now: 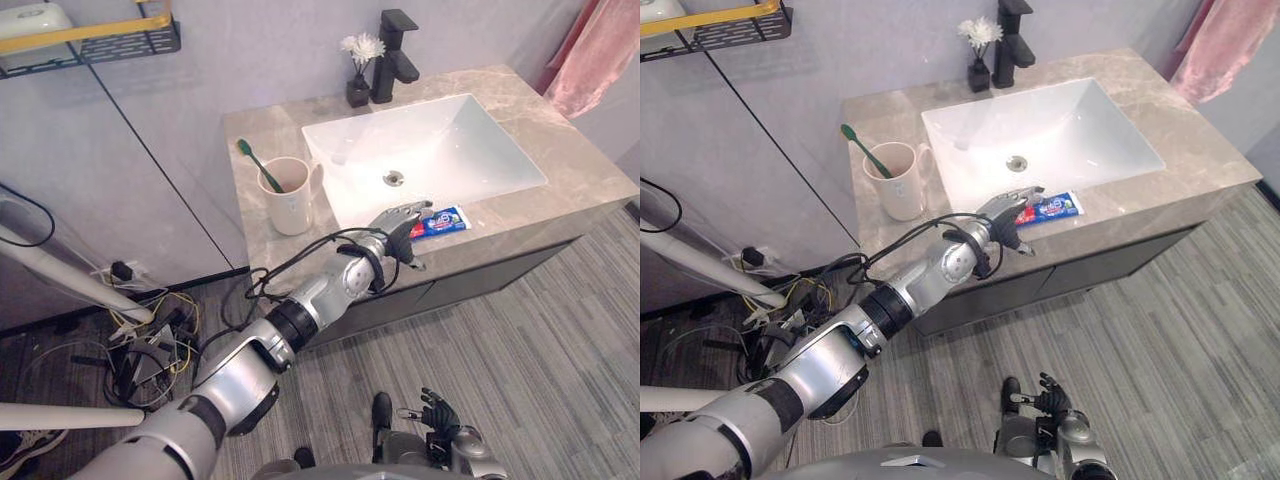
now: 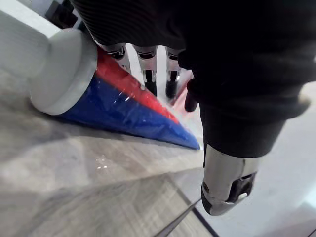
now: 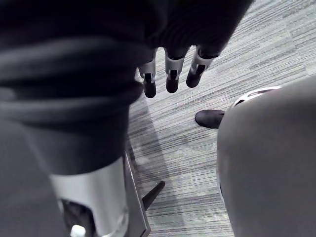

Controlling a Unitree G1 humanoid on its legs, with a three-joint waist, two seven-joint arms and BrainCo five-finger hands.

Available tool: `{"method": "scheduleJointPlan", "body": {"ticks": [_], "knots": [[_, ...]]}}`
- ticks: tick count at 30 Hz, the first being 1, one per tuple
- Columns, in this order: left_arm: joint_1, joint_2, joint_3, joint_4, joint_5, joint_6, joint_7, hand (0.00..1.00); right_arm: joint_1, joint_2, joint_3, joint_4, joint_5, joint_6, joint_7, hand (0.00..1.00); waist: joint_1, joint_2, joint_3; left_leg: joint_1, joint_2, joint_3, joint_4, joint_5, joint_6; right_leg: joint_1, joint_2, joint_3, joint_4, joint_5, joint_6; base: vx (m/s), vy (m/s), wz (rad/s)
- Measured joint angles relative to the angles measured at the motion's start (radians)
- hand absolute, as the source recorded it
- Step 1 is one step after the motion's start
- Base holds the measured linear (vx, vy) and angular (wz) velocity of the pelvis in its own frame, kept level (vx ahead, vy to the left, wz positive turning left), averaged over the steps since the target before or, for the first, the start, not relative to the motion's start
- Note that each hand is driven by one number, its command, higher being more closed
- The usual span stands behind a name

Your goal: Organize washtable

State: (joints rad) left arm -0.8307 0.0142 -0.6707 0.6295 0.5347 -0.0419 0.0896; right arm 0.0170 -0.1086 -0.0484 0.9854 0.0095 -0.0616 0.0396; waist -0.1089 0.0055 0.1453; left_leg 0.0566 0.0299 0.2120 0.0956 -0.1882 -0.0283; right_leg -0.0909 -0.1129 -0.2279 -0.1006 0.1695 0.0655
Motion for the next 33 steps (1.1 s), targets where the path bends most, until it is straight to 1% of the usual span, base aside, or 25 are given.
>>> {"method": "scheduleJointPlan", "body": {"ticks": [5,13,20,24,30,33], "knots": [[-0.001,-0.012,0.013,0.0,0.001,-0.002,0.032,1.0,-0.001,0.0,0.003,0.0,0.0,-0.001,0.0,0.0,-0.002,-0.002,0.001,-0.001,0.002,0.003,0.0,-0.002,-0.003,-0.003,0.003,0.003,0.0,0.0,0.0,0.0,0.0,0.0],[-0.012,-0.023,0.013,0.019,0.005,-0.007,0.046,1.0,-0.002,0.0,0.005,0.0,0.0,-0.001,-0.001,0.0,-0.005,-0.003,0.002,0.0,0.003,0.016,0.0,-0.004,-0.006,-0.007,0.004,0.013,0.0,0.0,0.0,0.0,0.001,-0.03],[-0.041,-0.041,0.011,0.046,0.11,-0.01,0.058,1.0,-0.004,0.0,0.009,0.0,0.0,-0.002,-0.004,0.0,-0.006,-0.005,0.003,0.001,0.004,0.025,-0.002,-0.005,-0.008,-0.011,0.006,0.021,0.0,0.0,0.0,0.0,-0.001,-0.03],[-0.05,-0.043,0.004,0.065,0.123,-0.012,0.072,1.0,-0.004,0.0,0.014,0.0,0.0,-0.002,-0.011,0.0,-0.006,-0.008,0.005,0.002,0.004,0.026,-0.002,-0.005,-0.008,-0.011,0.007,0.022,0.0,0.0,0.0,0.0,0.0,0.0],[-0.069,-0.042,-0.023,0.079,0.187,-0.024,0.08,1.0,-0.005,0.0,0.018,0.0,0.0,-0.005,-0.019,0.0,-0.008,-0.008,0.005,0.002,0.004,0.026,-0.002,-0.005,-0.008,-0.011,0.007,0.022,0.0,0.0,0.0,0.0,0.0,0.0],[-0.071,-0.038,-0.041,0.079,0.2,-0.031,0.086,1.0,-0.005,0.0,0.023,0.0,0.0,-0.016,-0.02,0.0,-0.013,-0.008,0.005,0.002,0.004,0.027,-0.002,-0.005,-0.008,-0.011,0.007,0.023,0.0,0.0,0.0,0.0,0.0,0.0]]}}
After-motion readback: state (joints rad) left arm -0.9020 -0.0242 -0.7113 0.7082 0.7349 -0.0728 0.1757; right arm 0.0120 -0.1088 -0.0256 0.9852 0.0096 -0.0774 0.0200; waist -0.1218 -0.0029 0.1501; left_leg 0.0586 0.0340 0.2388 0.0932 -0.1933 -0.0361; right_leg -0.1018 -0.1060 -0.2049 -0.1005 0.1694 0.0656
